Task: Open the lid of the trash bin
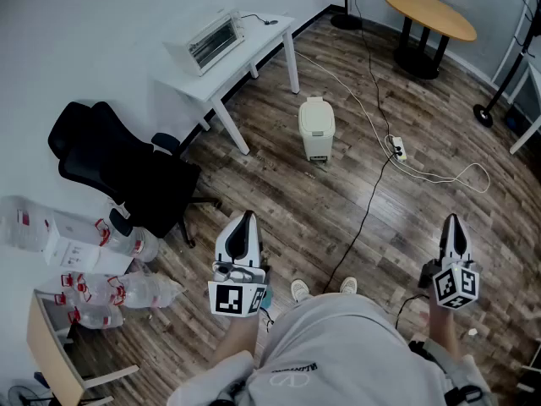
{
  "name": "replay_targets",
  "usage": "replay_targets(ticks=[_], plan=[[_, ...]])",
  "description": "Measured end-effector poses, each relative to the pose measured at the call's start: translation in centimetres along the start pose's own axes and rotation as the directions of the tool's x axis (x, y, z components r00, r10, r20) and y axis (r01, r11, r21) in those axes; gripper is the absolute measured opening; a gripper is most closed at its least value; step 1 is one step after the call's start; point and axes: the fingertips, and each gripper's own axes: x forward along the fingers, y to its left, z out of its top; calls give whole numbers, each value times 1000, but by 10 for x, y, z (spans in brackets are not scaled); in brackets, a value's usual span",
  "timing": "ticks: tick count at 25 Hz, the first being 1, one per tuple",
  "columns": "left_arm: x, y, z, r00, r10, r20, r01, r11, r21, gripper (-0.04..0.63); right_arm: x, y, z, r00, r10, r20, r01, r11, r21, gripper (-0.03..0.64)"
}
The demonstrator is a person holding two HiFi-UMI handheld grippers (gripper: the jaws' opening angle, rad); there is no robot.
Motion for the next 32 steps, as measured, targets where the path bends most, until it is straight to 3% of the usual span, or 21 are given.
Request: replay_targets(ticks=[12, 24, 32], plan=[[-7, 40, -13, 1000, 2, 0, -2, 999, -48, 0, 15, 53, -2, 998, 64, -6, -64, 998, 9, 15], [-20, 83, -40, 997, -69, -46, 64, 994, -87, 0, 28, 127, -25, 997, 71, -28, -72, 997, -17, 17], [6, 97, -46, 997, -60, -40, 56, 994, -89, 0, 69, 139, -33, 995, 94, -39, -94, 996, 2, 17]])
